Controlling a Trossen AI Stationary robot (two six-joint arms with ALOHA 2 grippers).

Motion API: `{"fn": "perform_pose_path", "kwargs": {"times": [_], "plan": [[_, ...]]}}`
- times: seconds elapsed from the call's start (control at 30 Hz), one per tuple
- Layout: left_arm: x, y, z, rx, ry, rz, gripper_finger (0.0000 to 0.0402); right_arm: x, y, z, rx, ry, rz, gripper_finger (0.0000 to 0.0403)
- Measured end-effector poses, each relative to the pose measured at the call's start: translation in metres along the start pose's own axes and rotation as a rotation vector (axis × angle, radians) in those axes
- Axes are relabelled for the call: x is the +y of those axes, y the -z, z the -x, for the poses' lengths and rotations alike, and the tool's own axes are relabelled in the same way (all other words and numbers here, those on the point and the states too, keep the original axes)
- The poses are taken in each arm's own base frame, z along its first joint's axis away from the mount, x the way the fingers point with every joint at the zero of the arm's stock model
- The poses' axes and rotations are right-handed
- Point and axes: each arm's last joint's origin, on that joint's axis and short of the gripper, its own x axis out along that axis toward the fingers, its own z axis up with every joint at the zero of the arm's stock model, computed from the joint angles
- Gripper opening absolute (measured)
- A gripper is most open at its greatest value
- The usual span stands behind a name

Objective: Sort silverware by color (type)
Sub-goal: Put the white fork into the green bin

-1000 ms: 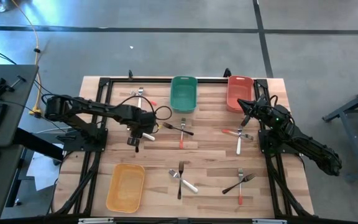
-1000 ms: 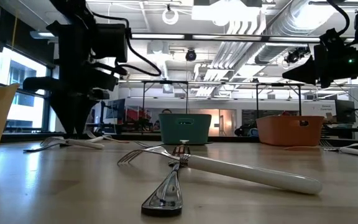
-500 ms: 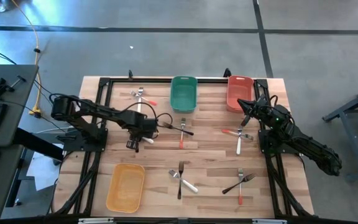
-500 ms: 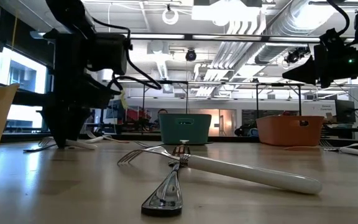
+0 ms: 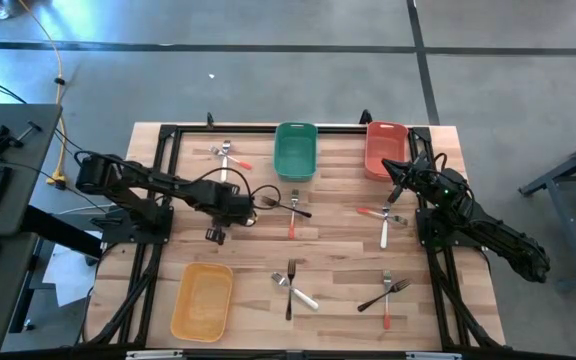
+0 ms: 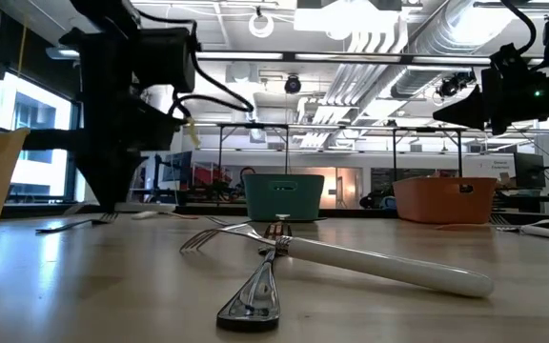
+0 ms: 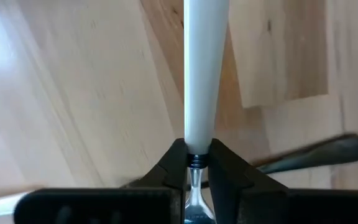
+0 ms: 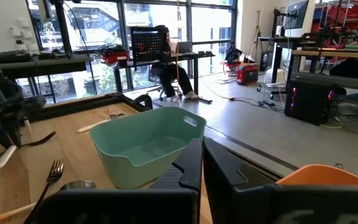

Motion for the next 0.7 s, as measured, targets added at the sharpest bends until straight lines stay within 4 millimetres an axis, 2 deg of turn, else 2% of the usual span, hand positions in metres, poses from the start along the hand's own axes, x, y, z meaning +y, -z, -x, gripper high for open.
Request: {"fn": "perform_pose_path", "kwargs": {"times": [0.2, 0.43, 0.7], "plan": [[0.01, -0.009, 0.021, -0.102, -0.023, 0.125, 0.0027, 0.0, 0.0, 0.0, 0.0, 0.0, 0.0, 0.0], [0.027, -0.032, 0.038, -0.346, -0.059, 0.291, 0.0027, 0.0, 0.0, 0.0, 0.0, 0.0, 0.0, 0.0], [0.068, -0.047, 0.052, -0.668, -0.034, 0.564, 0.0027, 0.0, 0.0, 0.0, 0.0, 0.0, 0.0, 0.0]]}}
